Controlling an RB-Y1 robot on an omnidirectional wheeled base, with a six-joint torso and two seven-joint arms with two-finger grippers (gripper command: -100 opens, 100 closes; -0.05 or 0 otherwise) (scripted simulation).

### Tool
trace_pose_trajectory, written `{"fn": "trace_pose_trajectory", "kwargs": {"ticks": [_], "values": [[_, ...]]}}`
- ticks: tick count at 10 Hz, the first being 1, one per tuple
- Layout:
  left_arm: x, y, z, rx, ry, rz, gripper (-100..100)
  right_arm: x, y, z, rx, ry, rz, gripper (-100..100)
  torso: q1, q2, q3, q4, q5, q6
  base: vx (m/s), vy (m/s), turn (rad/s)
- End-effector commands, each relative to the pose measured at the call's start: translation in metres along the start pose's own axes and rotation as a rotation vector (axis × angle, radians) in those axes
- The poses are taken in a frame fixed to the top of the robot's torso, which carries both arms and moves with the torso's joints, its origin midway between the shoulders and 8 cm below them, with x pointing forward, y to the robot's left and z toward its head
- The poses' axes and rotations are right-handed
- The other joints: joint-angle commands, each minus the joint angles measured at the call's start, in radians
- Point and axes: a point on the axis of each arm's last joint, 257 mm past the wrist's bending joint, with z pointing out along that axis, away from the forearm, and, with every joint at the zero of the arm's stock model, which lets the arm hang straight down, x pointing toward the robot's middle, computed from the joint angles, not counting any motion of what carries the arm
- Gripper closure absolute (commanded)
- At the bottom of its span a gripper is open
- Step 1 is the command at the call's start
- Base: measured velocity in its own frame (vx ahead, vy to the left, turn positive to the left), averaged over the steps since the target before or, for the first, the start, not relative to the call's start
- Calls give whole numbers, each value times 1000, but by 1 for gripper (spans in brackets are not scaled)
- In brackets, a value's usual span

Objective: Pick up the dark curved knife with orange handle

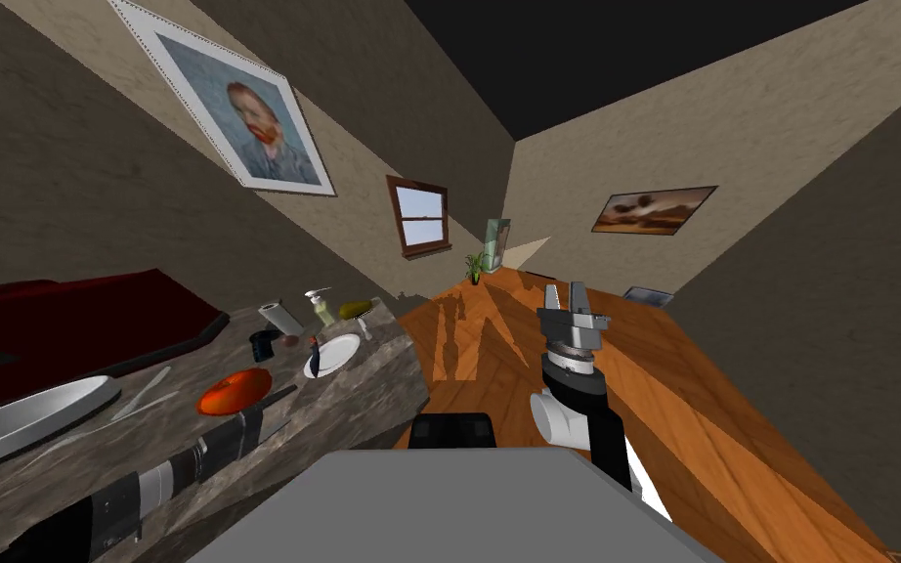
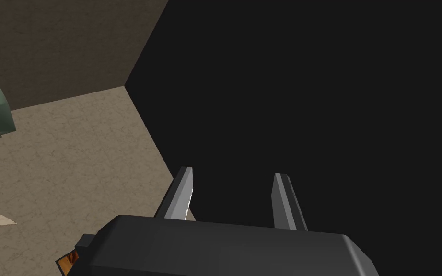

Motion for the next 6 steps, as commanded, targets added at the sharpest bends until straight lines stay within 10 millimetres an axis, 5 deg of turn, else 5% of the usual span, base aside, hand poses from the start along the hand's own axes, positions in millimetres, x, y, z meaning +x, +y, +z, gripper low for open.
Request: {"fn": "trace_pose_trajectory", "kwargs": {"ticks": [1, 6], "values": [[-10, 24, -23, -83, -7, -22, -100, 0, 0, 0, 0, 0, 0, 0, 0, 0, 0, 0, 0, 0, 24, 29, -456], [-31, 66, -66, -220, -47, -48, -100, 0, 0, 0, 0, 0, 0, 0, 1, 0, 0, 0, 0, -1, 15, 30, -297]]}}
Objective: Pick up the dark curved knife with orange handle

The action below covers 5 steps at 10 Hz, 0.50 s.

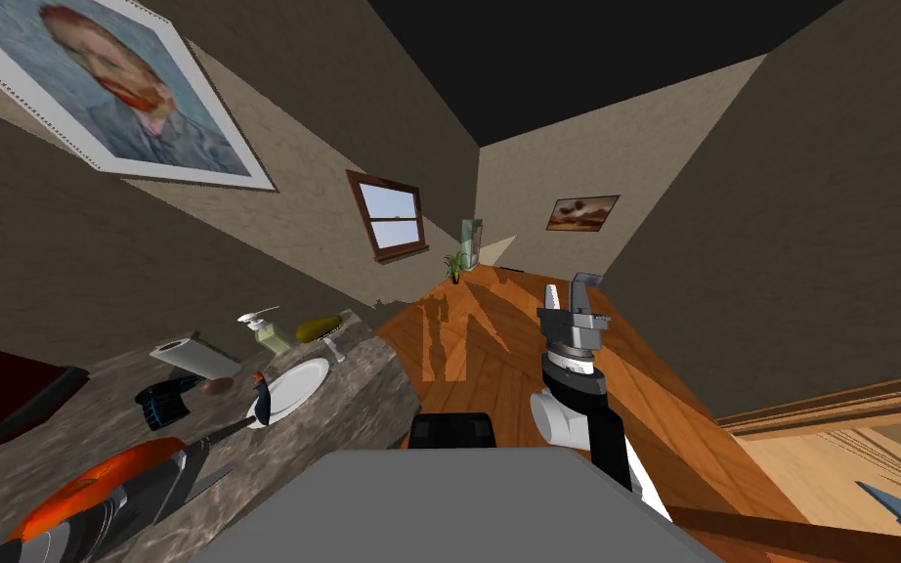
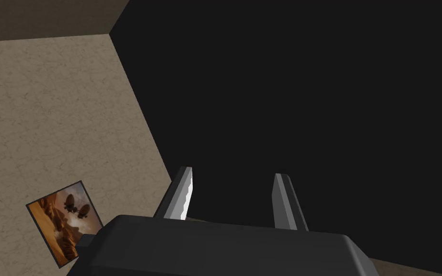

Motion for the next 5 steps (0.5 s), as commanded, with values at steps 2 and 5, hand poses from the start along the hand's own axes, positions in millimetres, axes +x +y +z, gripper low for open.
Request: {"fn": "trace_pose_trajectory", "kwargs": {"ticks": [2, 5], "values": [[-13, 43, -33, -118, -28, -23, -100, 0, 0, 0, 0, 0, 0, 0, 1, 0, 0, 0, 0, 0, 13, 46, -433], [-17, 60, -49, -167, -40, -34, -100, 0, 0, 0, 0, 0, 0, 0, 1, -1, 0, 0, 0, 0, 14, 45, -234]]}}
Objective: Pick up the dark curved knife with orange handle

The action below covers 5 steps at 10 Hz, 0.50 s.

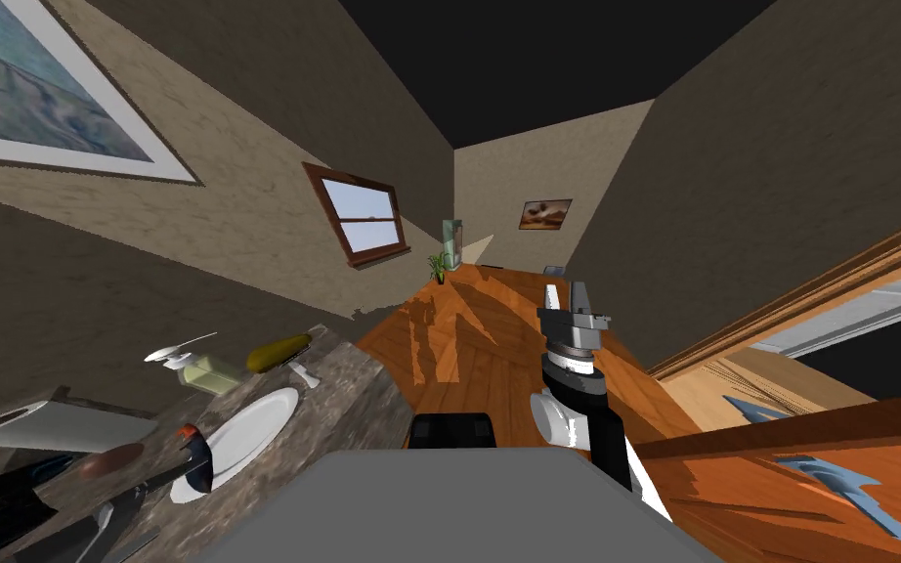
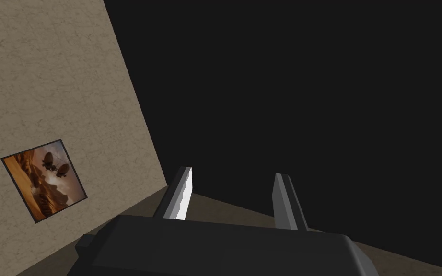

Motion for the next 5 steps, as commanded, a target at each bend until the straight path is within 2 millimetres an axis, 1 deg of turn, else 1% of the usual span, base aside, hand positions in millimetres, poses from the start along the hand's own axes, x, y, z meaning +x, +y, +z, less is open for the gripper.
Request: {"fn": "trace_pose_trajectory", "kwargs": {"ticks": [1, 2, 3, 5], "values": [[-3, 24, -12, -51, -7, -13, -100, 0, 0, 0, 0, 0, 0, 0, 0, 0, 0, 0, 0, 0, 14, 36, -314], [-5, 25, -13, -54, -11, -12, -100, 0, 0, 0, 0, 0, 0, 0, 0, 0, 0, 0, 0, 1, 7, 39, -177], [-7, 43, -25, -97, -19, -23, -100, 0, 0, 0, 0, 0, 0, 0, 0, 0, 0, 0, 0, 0, 11, 48, -204], [-6, 75, -48, -171, -32, -45, -100, 0, 0, 0, 0, 0, 0, 0, 3, 0, 0, 0, 0, 2, 4, 101, -440]]}}
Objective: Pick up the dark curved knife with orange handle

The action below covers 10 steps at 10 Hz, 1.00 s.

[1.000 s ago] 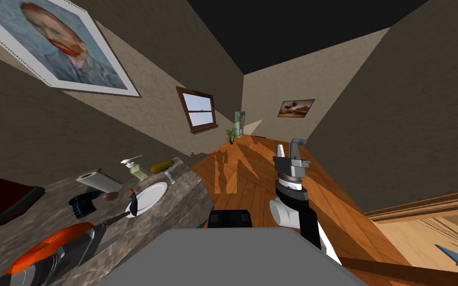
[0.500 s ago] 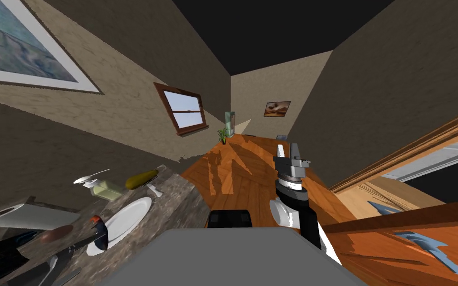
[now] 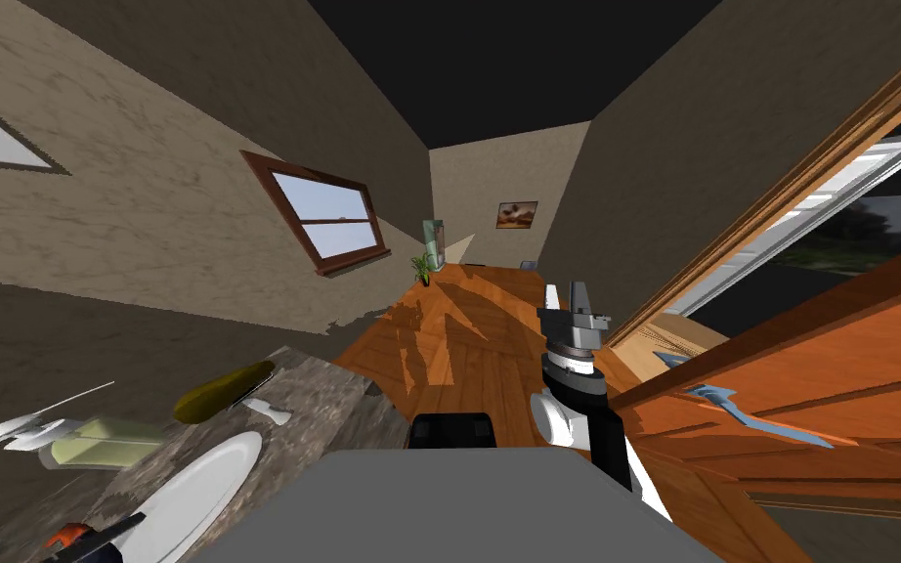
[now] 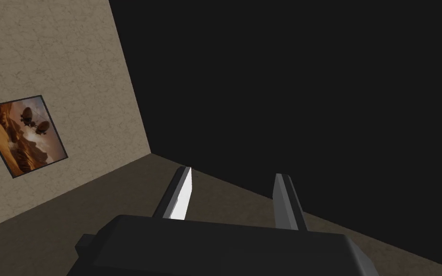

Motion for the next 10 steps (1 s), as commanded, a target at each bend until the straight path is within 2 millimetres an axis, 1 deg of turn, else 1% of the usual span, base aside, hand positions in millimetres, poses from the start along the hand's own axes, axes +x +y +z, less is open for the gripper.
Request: {"fn": "trace_pose_trajectory", "kwargs": {"ticks": [1, 3, 4, 5, 6, 7, 9, 10], "values": [[0, 16, -7, -24, -5, -7, -100, 0, 0, 0, 0, 0, 0, 0, 0, 0, 0, 0, 0, 0, 6, 79, -102], [3, 44, -21, -78, -10, -27, -100, 0, 0, 0, 0, 0, 0, 0, -3, 0, 0, 0, 0, -1, -3, 63, -204], [6, 54, -25, -95, -11, -35, -100, 0, 0, 0, 0, 0, 0, 0, -3, 1, 0, 0, -1, -1, -1, 79, -260], [5, 48, -22, -81, -9, -31, -100, 0, 0, 0, 0, 0, 0, 0, -2, 0, 0, 0, 0, -1, 2, 40, -49], [5, 49, -22, -84, -9, -30, 0, 0, 0, 0, 0, 0, 0, 0, -4, 0, 0, 0, -1, -2, 0, 8, 7], [12, 59, -16, -83, -15, -36, -100, 0, 0, 0, 0, 0, 0, 0, -7, 0, 0, 0, -1, -2, 29, 15, -52], [19, 66, -11, -82, -18, -40, -100, 0, 0, 0, 0, 0, 0, 0, -6, -3, -1, 0, -1, -1, 47, 23, -48], [17, 63, -14, -82, -17, -39, -100, 0, 0, 0, 0, 0, 0, 0, -6, -3, -1, 0, -1, -1, 17, 9, -7]]}}
